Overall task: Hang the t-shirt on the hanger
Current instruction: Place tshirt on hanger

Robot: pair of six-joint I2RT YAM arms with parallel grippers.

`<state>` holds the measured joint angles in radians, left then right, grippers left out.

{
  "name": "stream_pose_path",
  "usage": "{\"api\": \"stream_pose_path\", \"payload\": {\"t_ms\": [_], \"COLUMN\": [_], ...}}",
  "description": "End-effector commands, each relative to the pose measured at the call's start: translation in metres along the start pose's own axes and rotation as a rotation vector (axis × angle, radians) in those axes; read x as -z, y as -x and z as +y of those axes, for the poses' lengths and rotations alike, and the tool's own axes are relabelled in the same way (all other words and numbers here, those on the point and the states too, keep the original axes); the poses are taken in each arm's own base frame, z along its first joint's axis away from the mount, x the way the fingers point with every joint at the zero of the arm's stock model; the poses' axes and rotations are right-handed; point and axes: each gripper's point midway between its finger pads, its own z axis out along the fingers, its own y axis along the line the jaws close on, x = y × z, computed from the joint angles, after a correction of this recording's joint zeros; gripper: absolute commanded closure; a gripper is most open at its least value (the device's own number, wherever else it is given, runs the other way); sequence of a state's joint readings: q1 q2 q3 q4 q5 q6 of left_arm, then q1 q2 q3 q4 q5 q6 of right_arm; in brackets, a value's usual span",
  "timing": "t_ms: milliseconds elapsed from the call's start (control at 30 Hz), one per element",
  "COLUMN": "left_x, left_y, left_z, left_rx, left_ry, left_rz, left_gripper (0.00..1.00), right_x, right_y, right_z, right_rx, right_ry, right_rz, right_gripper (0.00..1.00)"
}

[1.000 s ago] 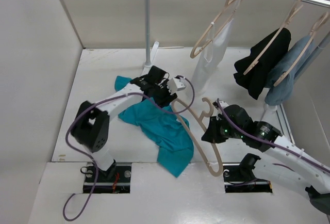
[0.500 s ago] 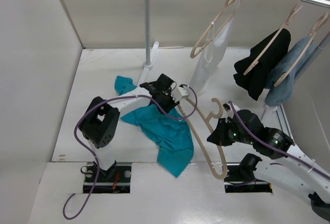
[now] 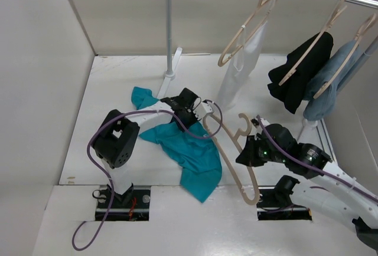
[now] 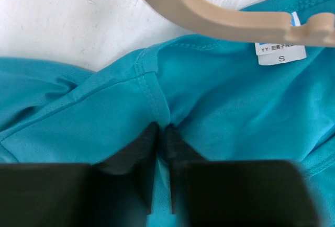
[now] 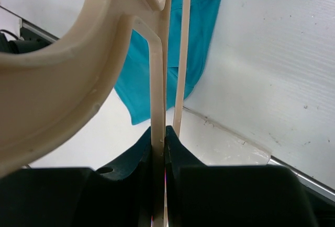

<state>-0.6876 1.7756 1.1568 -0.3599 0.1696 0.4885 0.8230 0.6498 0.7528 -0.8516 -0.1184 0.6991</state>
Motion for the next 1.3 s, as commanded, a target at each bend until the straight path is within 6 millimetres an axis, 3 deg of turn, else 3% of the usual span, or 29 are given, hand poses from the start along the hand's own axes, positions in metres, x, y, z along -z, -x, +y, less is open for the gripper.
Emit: {"api": "stream_pose_path", "payload": {"t_ms": [0,267,433,800,1000,1100,1267], "left_x": [0.004,0.03,0.04,0.05,0.074,0.083,0.109], "left_y": [0.008,0.029,0.038,0.05,0.071,0.077,0.091], "left_z": [0.002,0.007,0.005,0.012,0.025,0.017,-0.005], "left_rx": [0.006,0.01,0.026,0.068,0.095,0.1,0.091], "left_ry": [0.013,0.03,0.021,0.023,0.053,0.009,-0.102], "left_rz": [-0.02,-0.06,-0.091,-0.13,-0.209,-0.224,-0.288], "left_gripper": [0.99,1.0,1.0,1.0,1.0,1.0,1.0], "right_x": [0.001,-0.011,-0.008,-0.029,-0.035,-0.039,-0.046], "right_y": [0.012,-0.003,0.011,0.001,-0.005,-0.007,0.012], "right_z": [0.012,0.026,0.038,0.039,0.047,0.048,0.065], "right_rx": [0.028,0.117,0.151,0.13,0.135,0.14,0.172], "right_ry": [0.056,0.151,0.191,0.248,0.307,0.307,0.369], "right_rz": [-0.046,0.06,0.007,0.027,0.042,0.058,-0.022], "right_gripper": [1.0,1.0,1.0,1.0,1.0,1.0,1.0]}}
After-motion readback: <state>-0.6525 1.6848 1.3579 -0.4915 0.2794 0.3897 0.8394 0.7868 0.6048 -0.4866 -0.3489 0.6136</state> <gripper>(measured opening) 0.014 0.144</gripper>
